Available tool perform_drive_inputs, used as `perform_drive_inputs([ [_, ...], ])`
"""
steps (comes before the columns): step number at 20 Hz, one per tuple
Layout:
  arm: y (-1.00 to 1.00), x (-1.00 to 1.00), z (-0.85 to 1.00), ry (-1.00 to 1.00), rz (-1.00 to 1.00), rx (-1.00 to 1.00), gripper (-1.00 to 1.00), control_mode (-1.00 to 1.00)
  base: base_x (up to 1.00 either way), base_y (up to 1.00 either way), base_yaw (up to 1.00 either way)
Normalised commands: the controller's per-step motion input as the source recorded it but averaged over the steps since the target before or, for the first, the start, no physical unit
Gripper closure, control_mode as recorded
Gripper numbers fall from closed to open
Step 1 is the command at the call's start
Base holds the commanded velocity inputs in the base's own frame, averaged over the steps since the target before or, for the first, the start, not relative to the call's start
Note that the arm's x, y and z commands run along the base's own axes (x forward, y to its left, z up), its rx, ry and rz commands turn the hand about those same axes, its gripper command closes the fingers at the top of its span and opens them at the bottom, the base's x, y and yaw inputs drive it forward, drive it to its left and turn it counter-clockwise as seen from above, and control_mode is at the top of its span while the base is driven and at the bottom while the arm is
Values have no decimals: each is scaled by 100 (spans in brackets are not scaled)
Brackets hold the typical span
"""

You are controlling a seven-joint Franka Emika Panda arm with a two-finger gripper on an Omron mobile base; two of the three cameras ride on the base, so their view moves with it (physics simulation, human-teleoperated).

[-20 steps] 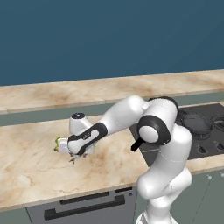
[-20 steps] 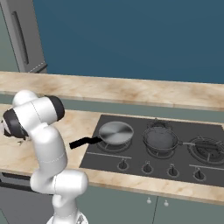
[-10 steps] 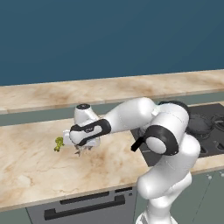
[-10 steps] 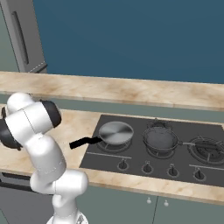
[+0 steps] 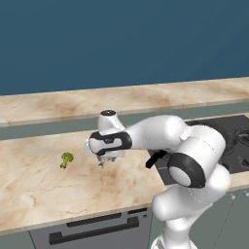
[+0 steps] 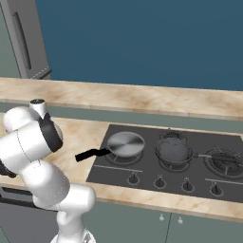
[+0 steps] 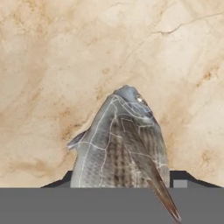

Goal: Place both pans onto different burners. Then place the broccoli and the fish on different pans.

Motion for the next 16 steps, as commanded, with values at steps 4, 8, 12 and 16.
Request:
perform_drive_inputs([
  [4, -41, 0, 12, -3, 0, 0, 100, -100, 0, 0, 0],
  [8, -43, 3, 25, 0, 0, 0, 100, -100, 0, 0, 0],
  [12, -40, 0, 31, 0, 0, 0, 100, -100, 0, 0, 0],
  [16, -39, 1, 35, 1, -1, 0, 100, -100, 0, 0, 0],
])
